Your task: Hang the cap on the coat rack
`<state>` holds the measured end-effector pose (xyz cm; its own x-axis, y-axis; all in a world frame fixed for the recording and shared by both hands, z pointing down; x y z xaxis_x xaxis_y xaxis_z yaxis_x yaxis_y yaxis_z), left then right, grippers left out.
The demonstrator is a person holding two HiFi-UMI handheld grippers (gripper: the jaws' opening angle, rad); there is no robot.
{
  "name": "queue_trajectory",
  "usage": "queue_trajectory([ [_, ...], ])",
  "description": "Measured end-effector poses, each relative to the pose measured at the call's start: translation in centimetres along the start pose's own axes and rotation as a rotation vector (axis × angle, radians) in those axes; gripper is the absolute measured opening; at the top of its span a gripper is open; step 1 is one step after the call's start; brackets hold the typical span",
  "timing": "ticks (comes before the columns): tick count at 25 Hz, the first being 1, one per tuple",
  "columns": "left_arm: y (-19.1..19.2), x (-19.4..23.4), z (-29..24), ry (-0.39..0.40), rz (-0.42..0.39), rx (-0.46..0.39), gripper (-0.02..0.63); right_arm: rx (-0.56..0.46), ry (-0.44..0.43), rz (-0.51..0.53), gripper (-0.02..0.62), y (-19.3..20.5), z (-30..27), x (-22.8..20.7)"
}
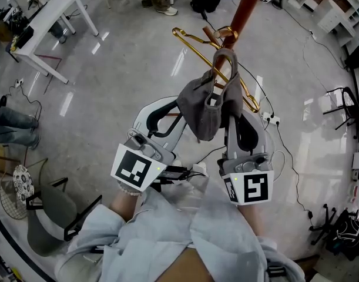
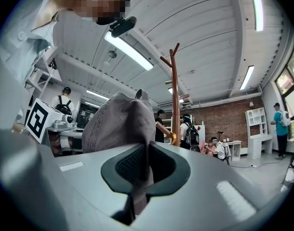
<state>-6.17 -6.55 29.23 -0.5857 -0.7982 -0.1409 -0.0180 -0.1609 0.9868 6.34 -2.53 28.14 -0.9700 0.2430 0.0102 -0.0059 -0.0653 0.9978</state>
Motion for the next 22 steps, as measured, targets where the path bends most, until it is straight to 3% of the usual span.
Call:
queue_trajectory([
  [22, -0.7, -1.4, -2.8, -0.119, -0.003, 0.005, 0.074, 0.000, -0.121, 0.010, 0.017, -0.8, -0.7, -3.7],
])
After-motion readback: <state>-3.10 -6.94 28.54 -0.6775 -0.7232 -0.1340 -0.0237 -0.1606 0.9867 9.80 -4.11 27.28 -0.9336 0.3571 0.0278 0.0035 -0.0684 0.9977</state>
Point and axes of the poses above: the fingertips, and each gripper's own axes: z backward along the fingers, x to its left, y out of its underside, the point moved 3 cm from there along z, backward along the fingers, and after that the axes turned 5 degrees about -z, right-handed, at the moved point
